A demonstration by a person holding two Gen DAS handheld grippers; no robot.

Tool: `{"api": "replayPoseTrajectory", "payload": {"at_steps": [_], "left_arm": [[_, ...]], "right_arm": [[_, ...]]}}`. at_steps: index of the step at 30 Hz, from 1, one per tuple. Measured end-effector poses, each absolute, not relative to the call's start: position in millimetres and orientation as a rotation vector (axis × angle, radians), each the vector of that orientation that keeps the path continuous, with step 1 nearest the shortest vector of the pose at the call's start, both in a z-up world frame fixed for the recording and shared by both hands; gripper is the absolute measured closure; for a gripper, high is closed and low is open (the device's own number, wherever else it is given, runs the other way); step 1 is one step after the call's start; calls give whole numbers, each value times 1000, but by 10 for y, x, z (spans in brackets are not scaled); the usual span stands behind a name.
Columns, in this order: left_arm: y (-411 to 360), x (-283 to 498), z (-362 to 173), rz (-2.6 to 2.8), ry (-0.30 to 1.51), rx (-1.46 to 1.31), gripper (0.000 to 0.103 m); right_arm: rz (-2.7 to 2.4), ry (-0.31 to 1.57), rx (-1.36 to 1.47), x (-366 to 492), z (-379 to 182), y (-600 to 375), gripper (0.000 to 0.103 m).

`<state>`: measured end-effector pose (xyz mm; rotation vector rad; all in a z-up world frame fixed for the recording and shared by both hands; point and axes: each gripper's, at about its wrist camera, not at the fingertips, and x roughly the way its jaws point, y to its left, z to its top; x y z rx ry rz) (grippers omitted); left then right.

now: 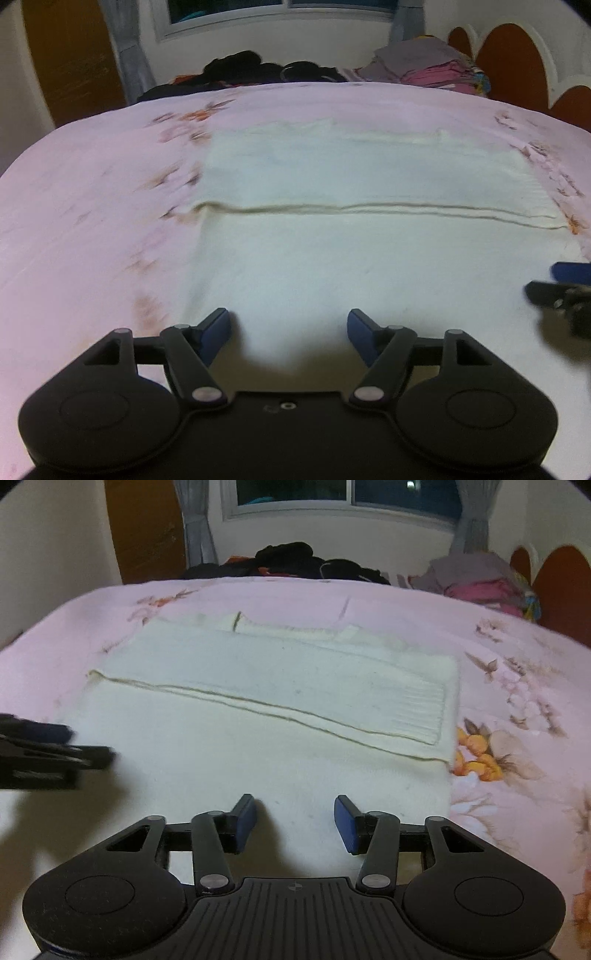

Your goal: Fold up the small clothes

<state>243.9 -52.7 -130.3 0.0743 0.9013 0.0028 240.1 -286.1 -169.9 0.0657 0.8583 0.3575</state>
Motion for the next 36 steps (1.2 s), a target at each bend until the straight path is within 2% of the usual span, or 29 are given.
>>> {"api": "replayPoseTrajectory", "payload": {"at_steps": [11,16,25,36], "left_arm": [[-479,1912,-1201,-48,943,89,34],[-398,1669,-1202,-76,934,86,34],[33,1013,-1040,-103,923,22,34],[366,363,-1116,-114,971,-53,35]], "right_arm": [[392,853,125,1757,-1466,-2812,55],[318,895,114,1457,-1535,-2743,55],[191,904,160,710,-1340,-2974,55],[69,949,189,-102,-1346,-3111,55]]}}
